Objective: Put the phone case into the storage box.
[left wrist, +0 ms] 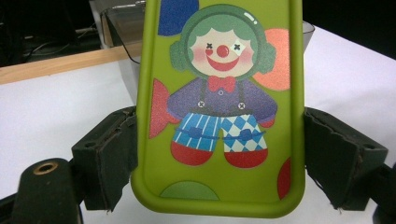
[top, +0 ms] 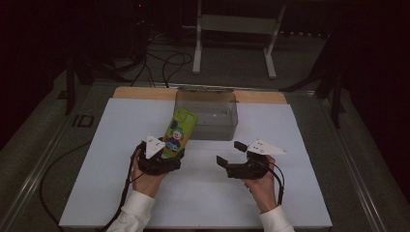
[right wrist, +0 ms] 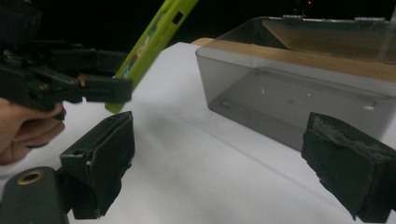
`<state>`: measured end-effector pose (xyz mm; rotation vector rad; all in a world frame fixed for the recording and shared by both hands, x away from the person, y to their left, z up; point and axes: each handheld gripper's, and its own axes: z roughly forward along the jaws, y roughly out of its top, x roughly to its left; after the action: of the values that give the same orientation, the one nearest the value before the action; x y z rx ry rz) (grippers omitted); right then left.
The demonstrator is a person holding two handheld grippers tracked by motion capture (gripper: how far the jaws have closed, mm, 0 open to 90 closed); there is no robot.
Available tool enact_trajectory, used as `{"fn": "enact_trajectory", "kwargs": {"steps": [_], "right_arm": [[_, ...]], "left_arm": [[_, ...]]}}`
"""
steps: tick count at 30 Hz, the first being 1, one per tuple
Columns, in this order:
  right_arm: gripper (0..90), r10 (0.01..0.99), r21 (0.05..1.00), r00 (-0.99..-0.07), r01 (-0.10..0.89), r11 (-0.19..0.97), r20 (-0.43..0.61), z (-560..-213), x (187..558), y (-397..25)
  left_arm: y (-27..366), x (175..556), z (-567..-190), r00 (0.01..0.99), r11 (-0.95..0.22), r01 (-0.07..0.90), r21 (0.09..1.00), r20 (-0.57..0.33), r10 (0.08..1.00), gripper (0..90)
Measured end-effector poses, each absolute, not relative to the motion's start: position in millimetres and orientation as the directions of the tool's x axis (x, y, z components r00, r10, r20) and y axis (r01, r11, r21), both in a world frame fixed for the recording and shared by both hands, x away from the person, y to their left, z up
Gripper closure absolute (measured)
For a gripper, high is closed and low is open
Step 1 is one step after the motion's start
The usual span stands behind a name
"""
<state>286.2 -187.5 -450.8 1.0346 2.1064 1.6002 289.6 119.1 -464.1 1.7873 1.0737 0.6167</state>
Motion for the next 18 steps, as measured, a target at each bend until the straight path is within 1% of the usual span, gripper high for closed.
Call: {"fn": "enact_trajectory", "kwargs": {"steps": [8,18], "right_arm": [[9.6,0.679,0.927,-0.709,0.358,0.11,0.193,-439.3,293.1,-171.8],[9.7,0.645,0.933,-0.74,0.34,0.118,0.188,-422.0,304.1,-139.1]], "left_arm": [[118.3,288.0,-463.7,0.483,-0.175,0.393,0.903,-0.04,0.874,16.1],[118.7,285.4,-461.2,0.481,-0.148,0.378,0.914,-0.057,0.875,16.1]]}}
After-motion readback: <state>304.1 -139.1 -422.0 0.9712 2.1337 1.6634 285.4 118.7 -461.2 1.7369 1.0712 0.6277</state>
